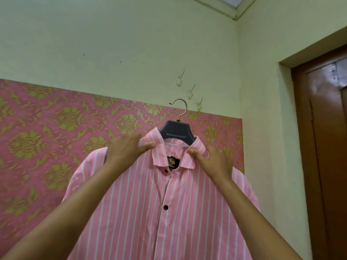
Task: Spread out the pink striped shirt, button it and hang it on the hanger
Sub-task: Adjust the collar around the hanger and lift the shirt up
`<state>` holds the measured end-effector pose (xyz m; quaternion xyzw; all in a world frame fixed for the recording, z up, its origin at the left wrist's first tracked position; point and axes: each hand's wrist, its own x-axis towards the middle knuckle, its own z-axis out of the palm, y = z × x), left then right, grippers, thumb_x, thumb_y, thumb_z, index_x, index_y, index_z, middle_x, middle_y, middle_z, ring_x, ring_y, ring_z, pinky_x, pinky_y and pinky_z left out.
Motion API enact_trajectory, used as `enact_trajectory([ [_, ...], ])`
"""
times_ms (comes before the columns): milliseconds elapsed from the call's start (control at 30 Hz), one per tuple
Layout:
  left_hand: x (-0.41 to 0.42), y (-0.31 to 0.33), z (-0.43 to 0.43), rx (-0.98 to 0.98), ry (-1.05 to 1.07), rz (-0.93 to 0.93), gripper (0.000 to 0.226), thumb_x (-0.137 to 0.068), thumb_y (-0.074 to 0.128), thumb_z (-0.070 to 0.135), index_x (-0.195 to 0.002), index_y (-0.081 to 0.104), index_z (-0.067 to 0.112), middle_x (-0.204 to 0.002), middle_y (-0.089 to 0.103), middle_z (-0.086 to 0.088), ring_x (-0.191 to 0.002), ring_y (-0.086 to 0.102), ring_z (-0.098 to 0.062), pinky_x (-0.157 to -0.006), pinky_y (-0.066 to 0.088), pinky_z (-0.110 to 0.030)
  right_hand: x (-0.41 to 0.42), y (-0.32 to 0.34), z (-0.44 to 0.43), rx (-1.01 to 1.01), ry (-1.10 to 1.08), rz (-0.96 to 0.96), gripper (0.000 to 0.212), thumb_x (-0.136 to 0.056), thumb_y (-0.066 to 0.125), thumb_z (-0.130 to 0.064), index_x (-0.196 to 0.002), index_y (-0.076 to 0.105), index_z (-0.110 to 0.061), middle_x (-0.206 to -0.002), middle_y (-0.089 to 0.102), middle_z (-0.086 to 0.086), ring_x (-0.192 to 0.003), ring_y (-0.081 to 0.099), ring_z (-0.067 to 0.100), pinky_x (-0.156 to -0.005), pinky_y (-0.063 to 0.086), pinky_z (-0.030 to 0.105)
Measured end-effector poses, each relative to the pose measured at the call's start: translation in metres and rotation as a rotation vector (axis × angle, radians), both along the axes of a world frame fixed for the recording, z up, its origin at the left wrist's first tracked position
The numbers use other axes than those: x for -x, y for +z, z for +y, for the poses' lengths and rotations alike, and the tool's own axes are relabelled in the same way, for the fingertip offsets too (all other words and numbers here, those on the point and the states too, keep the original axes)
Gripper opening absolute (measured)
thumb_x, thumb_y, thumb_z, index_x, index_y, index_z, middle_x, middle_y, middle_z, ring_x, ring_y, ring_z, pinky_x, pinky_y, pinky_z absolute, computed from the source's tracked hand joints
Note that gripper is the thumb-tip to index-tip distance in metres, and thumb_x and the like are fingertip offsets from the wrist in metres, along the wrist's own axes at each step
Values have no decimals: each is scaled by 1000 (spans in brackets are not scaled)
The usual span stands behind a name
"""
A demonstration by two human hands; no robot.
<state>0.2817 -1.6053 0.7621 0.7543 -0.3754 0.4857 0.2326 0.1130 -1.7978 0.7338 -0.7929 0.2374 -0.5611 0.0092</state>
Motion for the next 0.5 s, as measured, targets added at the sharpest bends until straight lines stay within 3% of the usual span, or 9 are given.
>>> enact_trajectory([
  [167,-32,37,-67,76,43,-12,61,-79,34,72,-90,51,15,-92,65,-13,-84,61,-34,-60,38,-35,-46,40,-70,140,-22,-117,86,-65,15,-84,-109,56,-23,-87,67,4,-83,64,30,-64,42,32],
  [400,-85,91,-131,107,122,-95,59,-81,33,70,-90,52,15,-93,64,-13,-86,60,-34,-61,34,-34,-112,93,-139,214,-96,-183,86,-67,16,-86,-109,57,-23,-87,67,7,-84,63,31,-68,44,35],
  [500,-107,113,-151,141,100,-101,57,-82,35,70,-89,52,16,-97,63,-15,-89,60,-35,-65,37,-35,-134,117,-158,226,-125,-203,71,-76,31,-79,-112,56,-23,-94,68,8,-90,63,32,-70,45,35],
])
